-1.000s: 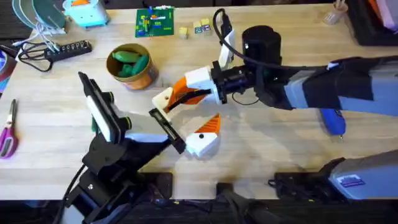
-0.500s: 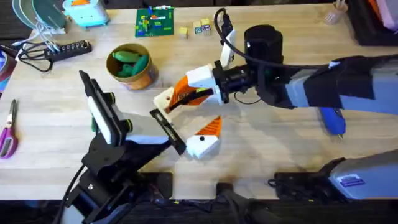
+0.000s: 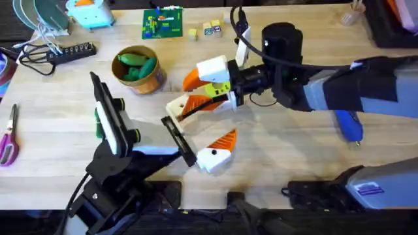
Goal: Pick up the gripper from the table and insert it into the empty holder that is missing its gripper. Then pick up a screw, insert it into the mounting hole, and use the screwdriver to tighten it. Finally, clean up the table by picking up the vegetable and placing it into the bucket.
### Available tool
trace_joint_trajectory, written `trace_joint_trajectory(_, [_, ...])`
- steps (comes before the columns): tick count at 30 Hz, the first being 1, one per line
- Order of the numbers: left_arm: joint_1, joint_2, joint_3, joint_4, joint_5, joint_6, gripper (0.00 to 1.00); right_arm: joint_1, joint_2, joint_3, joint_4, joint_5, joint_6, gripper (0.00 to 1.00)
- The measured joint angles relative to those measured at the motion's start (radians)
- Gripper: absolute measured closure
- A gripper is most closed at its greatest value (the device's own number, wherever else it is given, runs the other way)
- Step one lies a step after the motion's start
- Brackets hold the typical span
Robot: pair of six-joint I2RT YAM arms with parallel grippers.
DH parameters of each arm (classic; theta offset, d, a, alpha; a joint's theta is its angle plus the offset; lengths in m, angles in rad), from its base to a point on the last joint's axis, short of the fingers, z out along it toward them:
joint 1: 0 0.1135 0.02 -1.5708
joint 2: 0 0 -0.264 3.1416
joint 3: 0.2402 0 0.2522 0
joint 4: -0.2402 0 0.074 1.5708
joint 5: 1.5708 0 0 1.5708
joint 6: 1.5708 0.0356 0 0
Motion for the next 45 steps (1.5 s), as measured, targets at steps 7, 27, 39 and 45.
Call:
trace_joint_trajectory(7, [0.000,0.000,0.000,0.001,0.012,0.000,0.026,-0.020,0.000,0.000,0.000,0.000,-0.002,0.010])
trace_joint_trajectory(27, [0.000,0.000,0.000,0.001,0.015,0.000,0.026,-0.186,0.000,0.335,-0.529,0.271,-0.638,0.009])
trace_joint_trajectory(39, [0.000,0.000,0.000,0.001,0.019,0.000,0.025,-0.066,0.000,0.487,-1.064,0.760,-1.265,0.008])
trace_joint_trajectory(45, [0.000,0.000,0.000,0.001,0.019,0.000,0.026,-0.030,0.026,0.488,-1.079,0.817,-1.370,0.116])
